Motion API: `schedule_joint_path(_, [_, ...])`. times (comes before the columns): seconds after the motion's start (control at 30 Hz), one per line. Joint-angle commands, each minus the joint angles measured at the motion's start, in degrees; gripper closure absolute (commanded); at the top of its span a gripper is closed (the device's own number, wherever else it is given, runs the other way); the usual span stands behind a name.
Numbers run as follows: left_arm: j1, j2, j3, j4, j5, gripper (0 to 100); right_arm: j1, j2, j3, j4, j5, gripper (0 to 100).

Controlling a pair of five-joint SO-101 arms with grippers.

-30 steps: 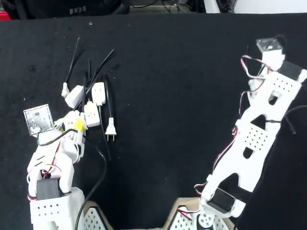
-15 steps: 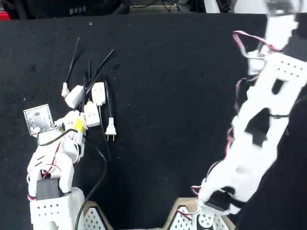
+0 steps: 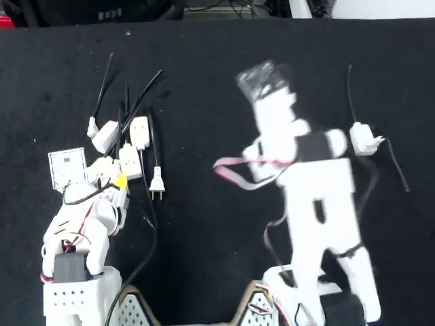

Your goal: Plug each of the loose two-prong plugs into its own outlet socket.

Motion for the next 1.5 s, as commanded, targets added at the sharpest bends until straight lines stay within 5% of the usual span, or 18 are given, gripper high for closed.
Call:
schedule_joint_path(0.0, [-2.68, 4.92, -6.99, 0.97, -0.97, 81, -6.77, -2.42, 11.12, -12.31, -7.47, 71.7])
schedule_joint_path(0.3, [-4.26, 42.81, -23.69, -1.76, -5.01, 81, -11.25, -2.51, 30.11, -36.66, -13.36, 71.7])
schedule_joint_path(0.6, [-11.12, 69.80, -40.40, -1.67, -29.45, 81, -11.52, -2.59, 33.71, -38.86, -13.01, 71.7])
schedule_joint_path(1.1, [-9.71, 88.88, -53.41, -1.23, -40.09, 81, -11.52, -2.33, 33.71, -38.95, -13.01, 71.7])
schedule_joint_path(1.47, [0.92, 94.51, -60.26, 13.27, -40.26, 81, -11.25, -2.42, 33.71, -38.95, -12.92, 71.7])
